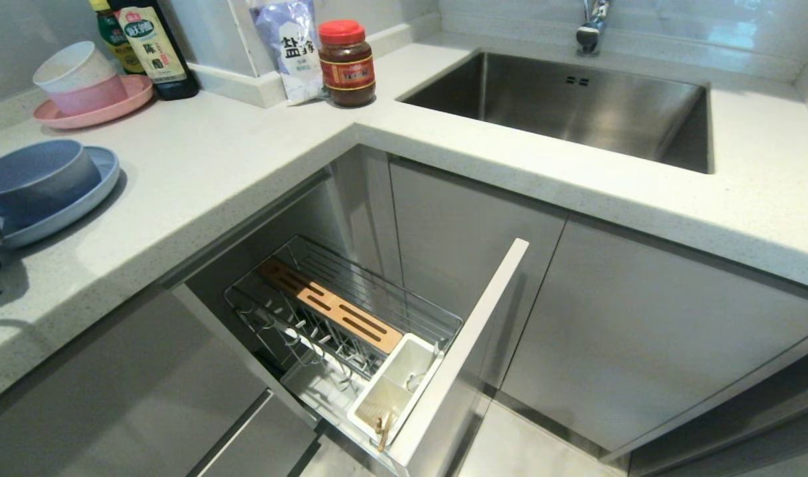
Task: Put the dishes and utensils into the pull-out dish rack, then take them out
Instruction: Take the chopsticks out of the cupboard
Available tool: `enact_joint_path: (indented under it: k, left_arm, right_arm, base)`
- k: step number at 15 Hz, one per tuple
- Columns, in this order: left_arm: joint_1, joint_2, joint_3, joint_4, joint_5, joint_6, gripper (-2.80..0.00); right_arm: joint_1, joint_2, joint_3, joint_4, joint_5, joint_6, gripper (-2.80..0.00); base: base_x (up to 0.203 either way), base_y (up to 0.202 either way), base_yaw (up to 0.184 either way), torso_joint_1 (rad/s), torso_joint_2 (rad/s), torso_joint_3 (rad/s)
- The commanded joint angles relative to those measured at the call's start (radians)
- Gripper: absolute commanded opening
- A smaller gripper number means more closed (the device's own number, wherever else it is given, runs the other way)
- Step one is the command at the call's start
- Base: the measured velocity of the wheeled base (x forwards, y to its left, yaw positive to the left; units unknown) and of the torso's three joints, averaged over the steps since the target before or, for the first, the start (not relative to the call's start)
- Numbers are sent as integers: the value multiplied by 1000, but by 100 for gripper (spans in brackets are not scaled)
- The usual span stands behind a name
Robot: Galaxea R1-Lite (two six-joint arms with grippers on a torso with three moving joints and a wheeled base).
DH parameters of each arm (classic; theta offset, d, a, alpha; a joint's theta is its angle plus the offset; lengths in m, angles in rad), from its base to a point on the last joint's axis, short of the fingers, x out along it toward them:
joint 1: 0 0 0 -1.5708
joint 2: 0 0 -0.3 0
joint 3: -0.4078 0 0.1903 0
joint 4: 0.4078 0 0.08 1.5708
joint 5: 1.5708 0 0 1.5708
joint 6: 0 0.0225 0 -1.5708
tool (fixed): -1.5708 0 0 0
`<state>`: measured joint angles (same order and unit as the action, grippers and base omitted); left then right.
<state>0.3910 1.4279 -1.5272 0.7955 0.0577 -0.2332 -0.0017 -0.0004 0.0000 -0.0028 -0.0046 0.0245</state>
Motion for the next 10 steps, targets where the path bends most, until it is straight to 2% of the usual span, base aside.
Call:
enact_joint_path:
  k: [1, 3, 4, 10]
  left_arm:
    - [0, 8, 1, 5, 1, -1, -280]
    - [2, 12, 1, 4, 1, 0, -280]
    - [2, 12, 1, 4, 1, 0, 0]
    - [3, 9, -1, 4, 1, -1, 0]
  right_arm:
    - [0, -4, 2, 0, 0, 0, -280]
    - [0, -4, 2, 0, 0, 0, -280]
    - [0, -4, 2, 0, 0, 0, -280]
    - [0, -4, 2, 0, 0, 0, -280]
  base:
    - [0, 0, 0, 0, 0, 0]
    - [0, 0, 0, 0, 0, 0]
    - [0, 0, 0, 0, 0, 0]
    - [0, 0, 0, 0, 0, 0]
